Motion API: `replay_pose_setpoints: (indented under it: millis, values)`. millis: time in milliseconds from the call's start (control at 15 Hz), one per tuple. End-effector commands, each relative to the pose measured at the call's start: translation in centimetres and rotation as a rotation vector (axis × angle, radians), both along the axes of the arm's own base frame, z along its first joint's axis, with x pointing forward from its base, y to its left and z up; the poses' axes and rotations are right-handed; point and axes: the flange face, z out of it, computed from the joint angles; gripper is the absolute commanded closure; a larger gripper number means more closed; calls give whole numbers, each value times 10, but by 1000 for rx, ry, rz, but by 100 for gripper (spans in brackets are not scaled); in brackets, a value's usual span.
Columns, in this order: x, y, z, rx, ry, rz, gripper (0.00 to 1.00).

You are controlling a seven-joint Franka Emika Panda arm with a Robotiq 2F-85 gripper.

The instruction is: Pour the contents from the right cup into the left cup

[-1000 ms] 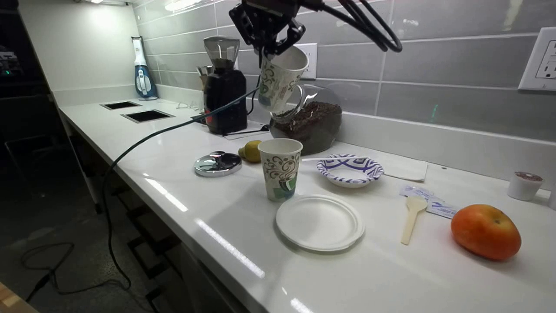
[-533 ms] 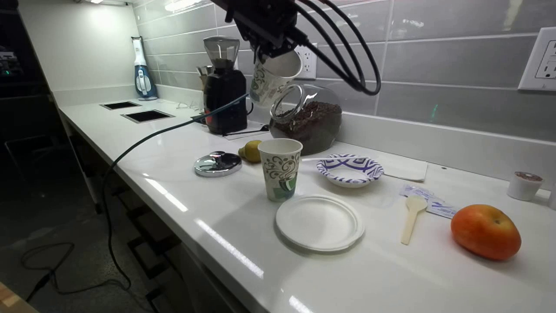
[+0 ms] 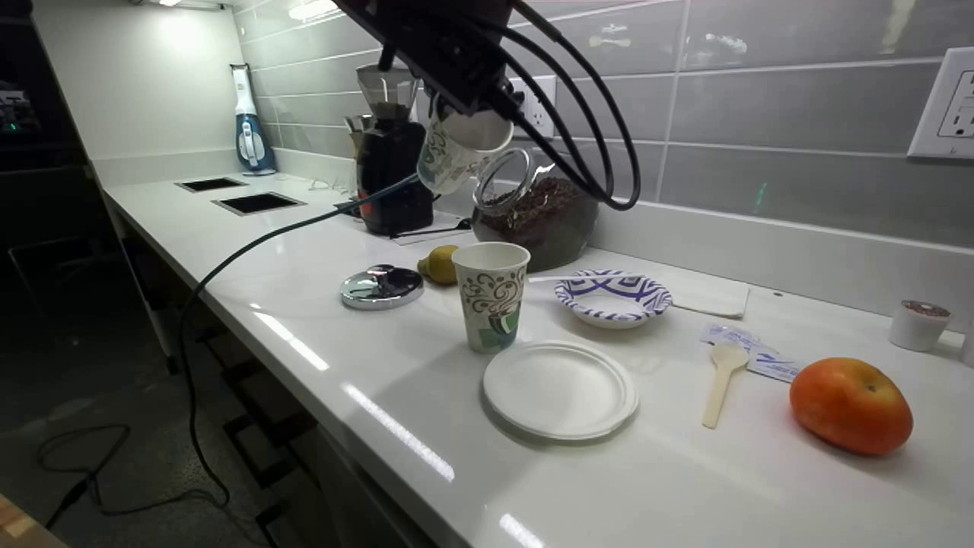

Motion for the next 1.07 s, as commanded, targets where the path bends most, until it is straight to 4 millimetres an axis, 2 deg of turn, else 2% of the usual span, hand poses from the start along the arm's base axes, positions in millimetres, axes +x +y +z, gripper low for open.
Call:
replay_pose_setpoints:
  millis: [0, 333, 733, 1000]
  values:
    - [0, 0, 0, 1, 1, 1, 97]
    - [1, 1, 1, 16, -22, 2, 99]
    - [-6, -1, -3, 156, -55, 4, 99]
    - [-15, -10, -13, 245, -63, 0, 99]
